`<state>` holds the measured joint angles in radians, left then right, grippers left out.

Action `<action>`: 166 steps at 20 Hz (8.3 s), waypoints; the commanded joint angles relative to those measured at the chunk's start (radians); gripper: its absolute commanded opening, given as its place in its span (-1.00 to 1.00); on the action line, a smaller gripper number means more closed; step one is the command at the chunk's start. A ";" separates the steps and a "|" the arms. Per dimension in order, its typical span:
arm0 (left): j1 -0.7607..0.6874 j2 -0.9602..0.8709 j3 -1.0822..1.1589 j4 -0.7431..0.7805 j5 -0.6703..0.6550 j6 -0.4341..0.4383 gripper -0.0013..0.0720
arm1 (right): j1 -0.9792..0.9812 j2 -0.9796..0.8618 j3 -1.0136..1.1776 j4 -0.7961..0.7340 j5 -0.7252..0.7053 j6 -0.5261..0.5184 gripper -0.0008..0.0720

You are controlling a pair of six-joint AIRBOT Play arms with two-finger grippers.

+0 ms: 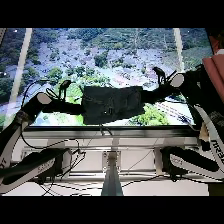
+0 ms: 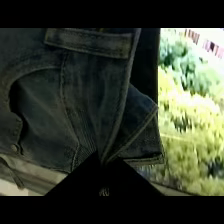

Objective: Fold the clothes and pants, and hang the long-sleeved shirts on hangers.

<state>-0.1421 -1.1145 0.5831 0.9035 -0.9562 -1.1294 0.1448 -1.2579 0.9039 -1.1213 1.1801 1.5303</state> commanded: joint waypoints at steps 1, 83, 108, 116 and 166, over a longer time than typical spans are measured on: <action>-0.006 -0.005 0.001 0.020 -0.056 -0.001 -0.83 | -0.007 -0.002 -0.010 -0.016 0.232 -0.061 -0.87; -0.022 0.077 -0.082 -0.092 -0.074 -0.034 -0.83 | -0.088 0.315 -0.399 0.176 -0.096 -0.077 -0.86; -0.087 0.014 -0.121 -0.134 -0.008 -0.034 -0.50 | -0.201 -0.118 -0.111 0.171 -0.046 -0.196 0.89; -0.087 0.014 -0.121 -0.134 -0.004 -0.034 -0.50 | -0.173 -0.222 -0.111 0.559 -0.023 -0.533 0.77; 0.204 0.241 0.475 0.188 -0.087 -0.034 0.80 | -0.236 0.148 0.865 -0.388 0.262 0.280 -0.87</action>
<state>0.0608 -0.8745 1.0569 1.0916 -1.0439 -1.1637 -0.3996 -1.1080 1.7679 -1.4925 1.5650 1.8290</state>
